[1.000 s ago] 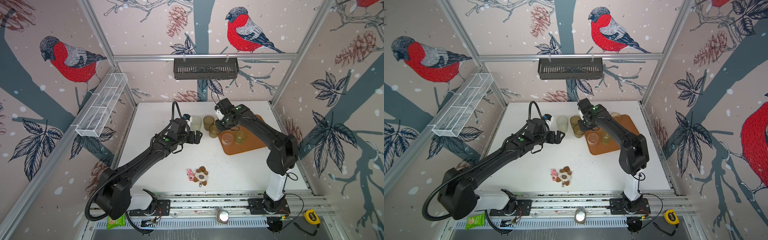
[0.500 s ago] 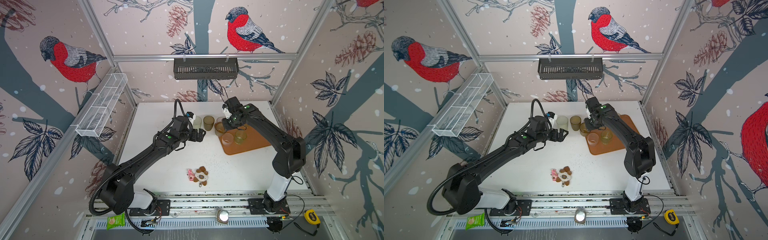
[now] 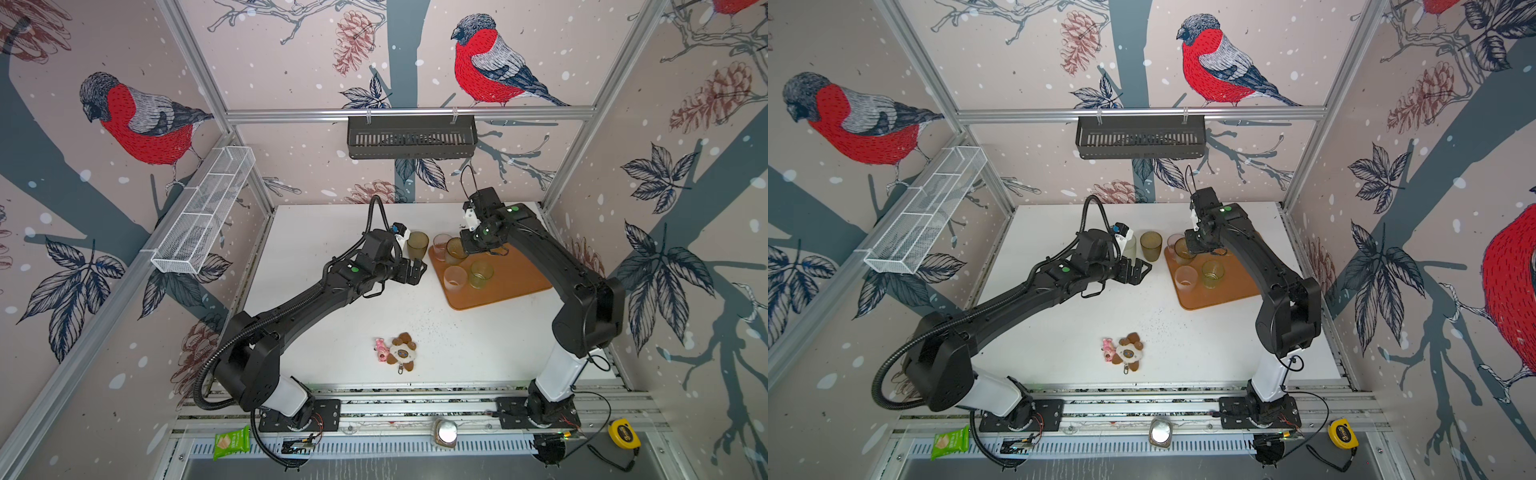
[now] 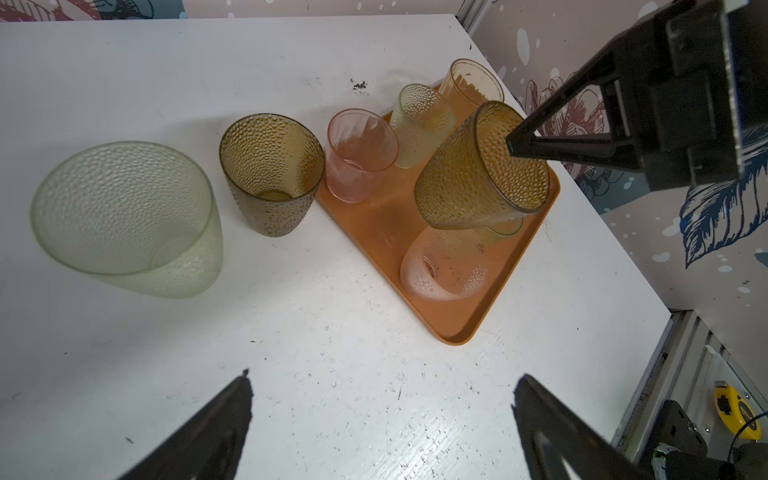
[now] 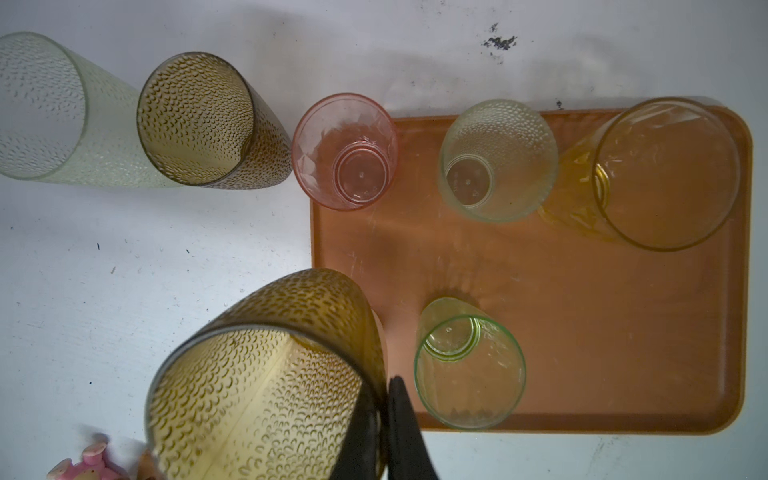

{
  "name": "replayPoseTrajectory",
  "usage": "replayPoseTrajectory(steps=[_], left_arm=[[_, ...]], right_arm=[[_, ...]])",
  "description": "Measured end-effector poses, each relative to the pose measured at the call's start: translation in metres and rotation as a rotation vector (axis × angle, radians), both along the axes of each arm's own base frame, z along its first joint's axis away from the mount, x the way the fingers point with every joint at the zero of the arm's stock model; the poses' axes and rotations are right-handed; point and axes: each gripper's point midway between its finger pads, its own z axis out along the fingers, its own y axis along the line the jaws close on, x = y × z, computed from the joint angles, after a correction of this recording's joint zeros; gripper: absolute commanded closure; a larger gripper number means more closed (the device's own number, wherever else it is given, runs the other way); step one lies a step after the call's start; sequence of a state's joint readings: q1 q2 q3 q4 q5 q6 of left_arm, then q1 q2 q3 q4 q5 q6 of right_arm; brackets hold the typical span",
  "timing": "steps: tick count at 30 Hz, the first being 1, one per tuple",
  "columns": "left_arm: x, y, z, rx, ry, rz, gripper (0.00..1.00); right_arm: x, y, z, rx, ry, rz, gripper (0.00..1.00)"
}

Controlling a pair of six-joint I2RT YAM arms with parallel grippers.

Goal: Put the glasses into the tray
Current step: 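Carry the olive dimpled glass over the tray toward its far side, then move the held olive glass to the tray's far corner beside the yellow glass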

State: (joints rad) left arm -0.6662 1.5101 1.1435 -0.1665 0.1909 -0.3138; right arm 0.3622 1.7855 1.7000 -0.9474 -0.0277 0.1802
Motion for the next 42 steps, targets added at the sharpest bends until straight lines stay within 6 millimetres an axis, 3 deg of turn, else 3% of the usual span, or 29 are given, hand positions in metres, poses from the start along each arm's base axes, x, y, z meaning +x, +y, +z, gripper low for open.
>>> replayPoseTrajectory(steps=[10,30,42], left_arm=[[0.0,-0.026,0.004,0.008,-0.023,-0.056,0.02],[-0.01,-0.055,0.007,0.017,-0.049,-0.128,0.02],[-0.024,-0.091,0.011,0.012,-0.066,-0.205,0.02]], right_arm=[[0.008,-0.035,0.008,-0.011,-0.021,-0.055,0.98],[0.0,-0.094,0.017,-0.045,-0.026,-0.151,0.98],[-0.006,-0.134,0.016,-0.058,-0.018,-0.234,0.98]])
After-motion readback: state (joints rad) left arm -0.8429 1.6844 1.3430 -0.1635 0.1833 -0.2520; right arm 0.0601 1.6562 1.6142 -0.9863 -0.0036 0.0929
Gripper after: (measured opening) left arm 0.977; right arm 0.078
